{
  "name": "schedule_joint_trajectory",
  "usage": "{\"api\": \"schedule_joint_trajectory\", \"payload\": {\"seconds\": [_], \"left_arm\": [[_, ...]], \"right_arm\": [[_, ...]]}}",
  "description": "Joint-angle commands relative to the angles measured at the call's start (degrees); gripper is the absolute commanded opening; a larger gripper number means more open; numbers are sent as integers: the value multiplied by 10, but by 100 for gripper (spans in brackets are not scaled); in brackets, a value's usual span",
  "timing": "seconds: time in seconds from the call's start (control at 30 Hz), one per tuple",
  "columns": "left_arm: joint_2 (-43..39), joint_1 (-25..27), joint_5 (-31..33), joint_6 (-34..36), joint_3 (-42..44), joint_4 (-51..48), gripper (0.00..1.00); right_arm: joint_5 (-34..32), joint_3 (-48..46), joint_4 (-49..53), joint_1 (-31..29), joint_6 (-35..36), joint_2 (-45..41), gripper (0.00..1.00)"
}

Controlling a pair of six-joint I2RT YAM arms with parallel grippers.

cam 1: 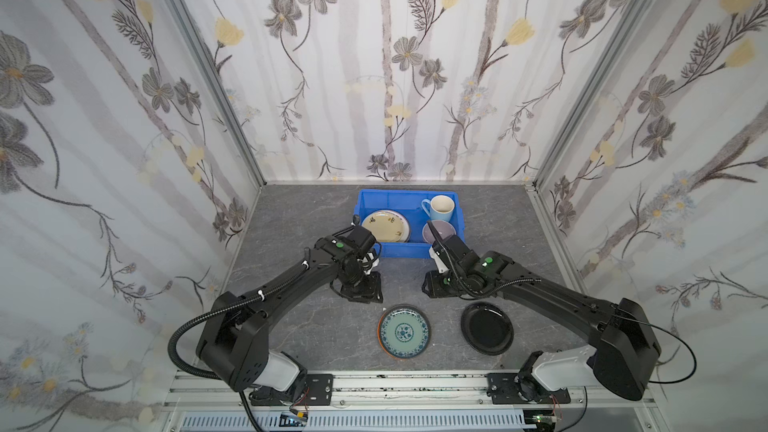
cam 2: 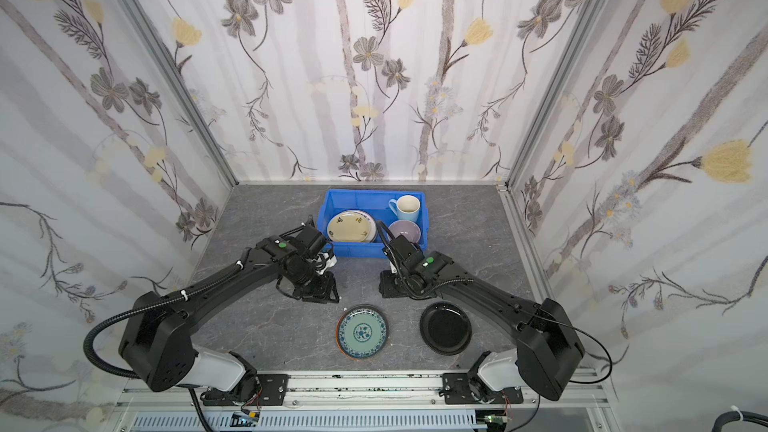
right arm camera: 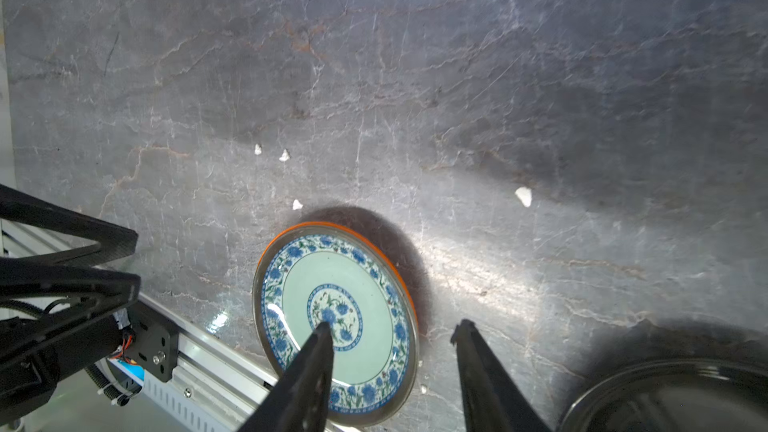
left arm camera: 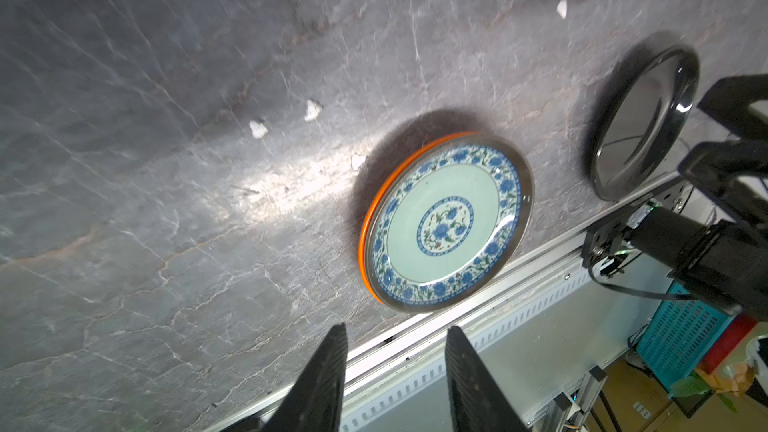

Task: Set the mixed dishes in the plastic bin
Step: 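Move both grippers down to the blue-patterned plate on the orange plate, then tilt the blue-patterned plate up with the left gripper toward the right gripper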

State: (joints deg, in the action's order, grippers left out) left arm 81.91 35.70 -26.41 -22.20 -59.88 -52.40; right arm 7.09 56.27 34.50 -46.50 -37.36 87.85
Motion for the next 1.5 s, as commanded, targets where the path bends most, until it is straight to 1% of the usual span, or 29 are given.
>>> {"api": "schedule_joint_trajectory", "payload": {"seconds": [0.0,0.13,0.27,0.43,0.47,0.63,0.73,0.97,1.47], "left_arm": [[-36,17,6,-39,43,33,43],[-70,47,14,-70,89,57,44],[-79,79,23,-94,121,93,44],[-65,110,29,-116,147,141,44],[-61,115,30,-120,151,149,43],[-35,138,40,-133,163,188,43],[-21,146,42,-136,167,203,43],[-2,151,49,-129,165,205,42],[36,151,41,-119,151,211,39]], "right_arm": [[-10,-35,-50,-41,-61,-17,49],[-16,-86,-81,-78,-100,-39,49],[-28,-117,-100,-100,-125,-56,49],[-33,-129,-108,-111,-140,-69,49],[-34,-148,-109,-112,-141,-71,49],[-38,-165,-107,-114,-150,-90,49],[-42,-169,-101,-114,-152,-102,49],[-44,-176,-97,-115,-155,-112,50],[-24,-177,-113,-114,-146,-81,50]]}}
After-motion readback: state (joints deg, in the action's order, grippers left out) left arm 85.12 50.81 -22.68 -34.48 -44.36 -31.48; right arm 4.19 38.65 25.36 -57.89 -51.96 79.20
